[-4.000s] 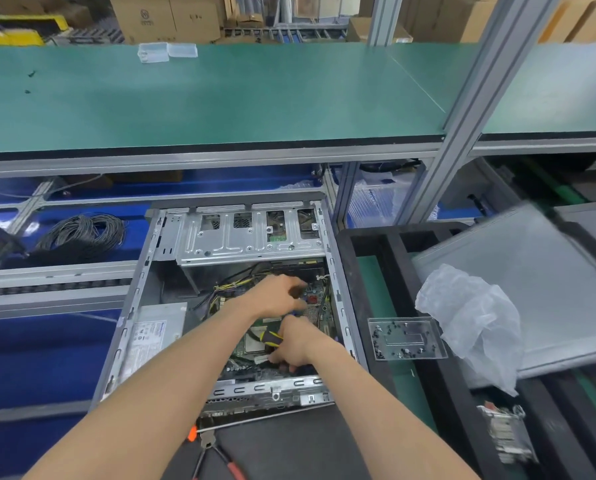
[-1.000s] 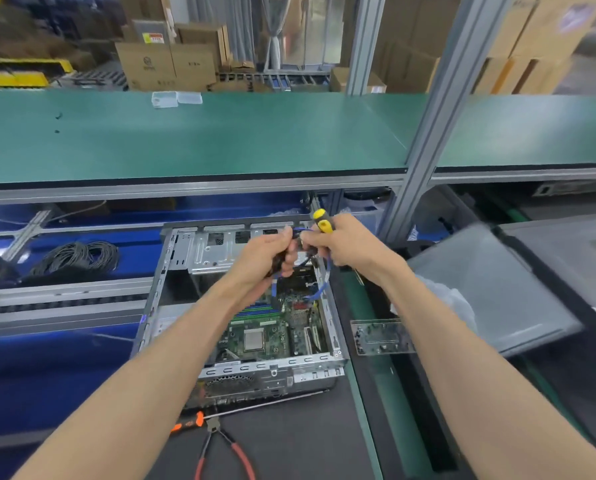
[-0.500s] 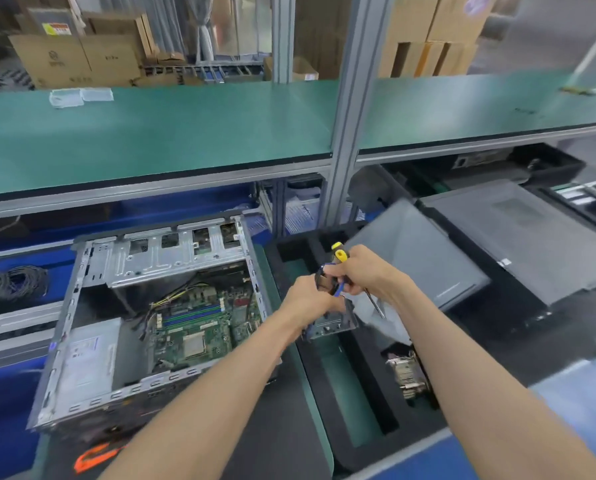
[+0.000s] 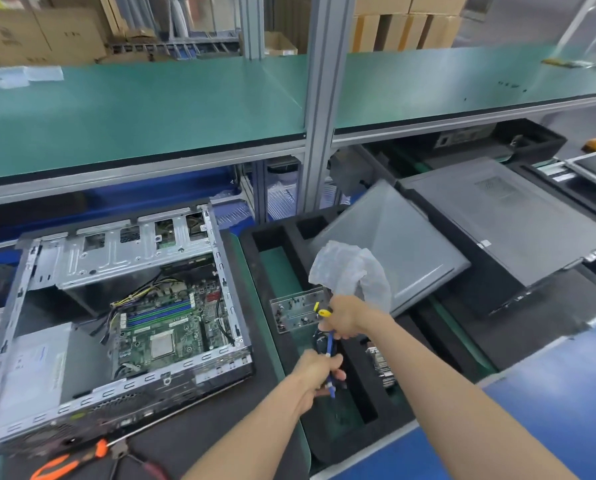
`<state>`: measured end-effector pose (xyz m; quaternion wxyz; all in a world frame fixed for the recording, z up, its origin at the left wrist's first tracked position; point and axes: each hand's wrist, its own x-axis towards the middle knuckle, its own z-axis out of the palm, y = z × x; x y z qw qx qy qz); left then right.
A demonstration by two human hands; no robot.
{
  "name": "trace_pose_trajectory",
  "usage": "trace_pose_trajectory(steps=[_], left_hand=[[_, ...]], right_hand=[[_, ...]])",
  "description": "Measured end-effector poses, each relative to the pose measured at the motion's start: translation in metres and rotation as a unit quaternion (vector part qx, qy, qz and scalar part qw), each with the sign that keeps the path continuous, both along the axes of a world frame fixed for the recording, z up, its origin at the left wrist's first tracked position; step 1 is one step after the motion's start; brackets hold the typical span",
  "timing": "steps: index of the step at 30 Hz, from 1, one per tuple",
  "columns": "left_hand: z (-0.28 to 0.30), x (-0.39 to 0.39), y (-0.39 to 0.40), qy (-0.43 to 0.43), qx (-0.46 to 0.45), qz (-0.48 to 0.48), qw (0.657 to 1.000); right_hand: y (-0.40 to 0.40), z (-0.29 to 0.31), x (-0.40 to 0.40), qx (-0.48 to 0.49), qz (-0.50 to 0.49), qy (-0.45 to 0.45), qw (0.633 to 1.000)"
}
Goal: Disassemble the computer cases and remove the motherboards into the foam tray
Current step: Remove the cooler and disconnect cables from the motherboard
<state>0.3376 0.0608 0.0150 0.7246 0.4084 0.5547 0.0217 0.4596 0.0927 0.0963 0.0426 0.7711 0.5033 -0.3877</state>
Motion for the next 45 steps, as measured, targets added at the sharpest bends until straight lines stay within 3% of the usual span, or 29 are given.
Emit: trace_pose_trajectory(steps=[7, 14, 19, 22, 26, 31, 33, 37, 40, 45], left_hand=[[-0.008, 0.007, 0.008, 0.133, 0.048, -0.07, 0.987], [-0.006, -0.002, 0.014, 0.151, 0.099, -0.132, 0.975], [0.014, -0.006, 0.011, 0.243, 0.287, -0.212, 0.902], [0.036, -0.014, 0.013, 0.182, 0.356, -0.172, 0.901], [0.078, -0.044, 0.031, 0.064, 0.45, -0.08, 0.887], [0.124, -0.107, 0.064, 0.045, 0.542, -0.008, 0.839], [0.132, -0.138, 0.079, 0.07, 0.566, 0.01, 0.821], [0.131, -0.199, 0.104, 0.134, 0.537, 0.011, 0.833], [0.12, -0.24, 0.121, 0.209, 0.528, 0.009, 0.823], [0.103, -0.289, 0.144, 0.352, 0.513, -0.111, 0.775]], right_hand=[[-0.002, -0.014, -0.004, -0.041, 0.029, 0.016, 0.999], [-0.004, -0.013, -0.005, -0.089, 0.015, -0.002, 0.996], [0.008, 0.004, -0.011, -0.011, 0.035, -0.041, 0.998], [0.029, 0.029, -0.025, 0.093, 0.033, -0.055, 0.994], [0.062, 0.067, -0.063, 0.212, 0.015, 0.014, 0.977], [0.088, 0.088, -0.113, 0.264, 0.007, 0.079, 0.961], [0.092, 0.087, -0.134, 0.253, 0.019, 0.092, 0.963], [0.101, 0.082, -0.17, 0.211, 0.078, 0.101, 0.969], [0.105, 0.073, -0.191, 0.159, 0.095, 0.133, 0.974], [0.111, 0.054, -0.213, 0.095, 0.143, 0.11, 0.979]])
